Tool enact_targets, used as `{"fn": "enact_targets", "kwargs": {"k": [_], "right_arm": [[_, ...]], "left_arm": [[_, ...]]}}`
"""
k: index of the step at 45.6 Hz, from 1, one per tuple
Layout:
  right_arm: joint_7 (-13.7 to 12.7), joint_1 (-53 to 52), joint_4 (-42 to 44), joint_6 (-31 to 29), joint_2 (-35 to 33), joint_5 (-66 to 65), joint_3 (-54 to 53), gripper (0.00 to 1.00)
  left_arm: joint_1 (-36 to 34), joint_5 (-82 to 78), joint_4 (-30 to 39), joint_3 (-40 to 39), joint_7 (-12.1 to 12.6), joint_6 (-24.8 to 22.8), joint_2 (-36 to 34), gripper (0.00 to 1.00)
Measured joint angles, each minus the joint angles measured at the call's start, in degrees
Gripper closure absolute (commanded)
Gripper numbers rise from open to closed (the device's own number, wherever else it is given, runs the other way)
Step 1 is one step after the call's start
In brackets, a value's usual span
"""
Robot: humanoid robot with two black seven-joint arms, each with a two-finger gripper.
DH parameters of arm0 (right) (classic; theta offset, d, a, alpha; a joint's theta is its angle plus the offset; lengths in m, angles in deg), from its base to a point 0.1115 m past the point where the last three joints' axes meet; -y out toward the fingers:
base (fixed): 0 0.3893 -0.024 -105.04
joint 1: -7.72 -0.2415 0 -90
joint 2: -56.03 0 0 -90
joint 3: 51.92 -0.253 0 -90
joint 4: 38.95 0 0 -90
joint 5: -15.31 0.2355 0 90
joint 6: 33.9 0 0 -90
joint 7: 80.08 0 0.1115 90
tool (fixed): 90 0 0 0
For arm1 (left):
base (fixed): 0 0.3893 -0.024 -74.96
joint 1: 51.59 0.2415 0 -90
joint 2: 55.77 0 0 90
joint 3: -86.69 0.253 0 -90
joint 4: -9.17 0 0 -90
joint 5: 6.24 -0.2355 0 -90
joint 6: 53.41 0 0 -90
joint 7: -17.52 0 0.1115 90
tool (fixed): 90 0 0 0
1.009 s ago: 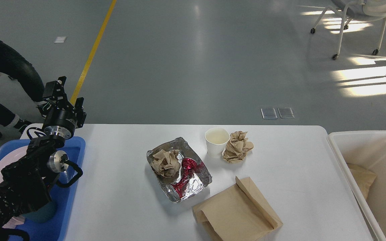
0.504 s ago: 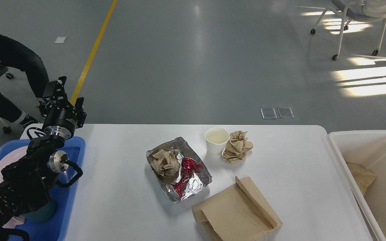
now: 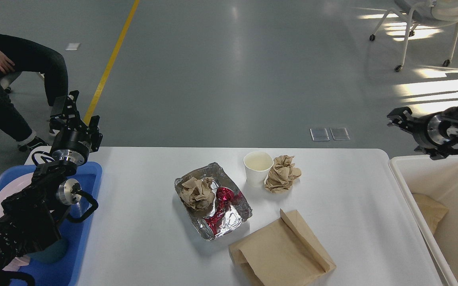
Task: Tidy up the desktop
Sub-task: 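Move the right gripper down to the remaining brown paper bag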
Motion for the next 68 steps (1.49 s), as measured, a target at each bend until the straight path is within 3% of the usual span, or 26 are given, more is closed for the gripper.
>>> {"fn": "enact_targets", "kwargs": {"k": [11, 17, 26, 38, 44, 50, 68], "right_arm": [[-0.1, -10.1, -13.3, -10.3, 2.6, -0.6, 1.3, 0.00], [-0.1, -13.4, -15.2, -15.5, 6.3, -0.8, 5.2, 0.00], [-0.1, -17.8, -16.0, -17.2, 13.8, -0.9, 13.3, 0.00], [-0.1, -32.4, -21.7, -27.6, 15.8, -1.0, 16.2, 0.00], [0.0, -34.2, -24.0, -31.5, 16.3, -1.6, 15.7, 0.00], [0.0, -30.1, -24.7, -30.8, 17.9, -3.3, 14.8, 0.00], [0.0, -14.9, -24.7, -17.6, 24.6, -9.5, 12.2, 0.00]], "left_arm": [[0.0, 0.0, 0.0, 0.0, 0.0, 0.0, 0.0, 0.03], [0.0, 0.0, 0.0, 0.0, 0.0, 0.0, 0.0, 0.03], [0.0, 0.0, 0.0, 0.0, 0.0, 0.0, 0.0, 0.03], [0.0, 0.0, 0.0, 0.0, 0.0, 0.0, 0.0, 0.03], [0.0, 0.0, 0.0, 0.0, 0.0, 0.0, 0.0, 0.03], [0.0, 0.0, 0.0, 0.0, 0.0, 0.0, 0.0, 0.03], [0.0, 0.0, 0.0, 0.0, 0.0, 0.0, 0.0, 0.03]]}}
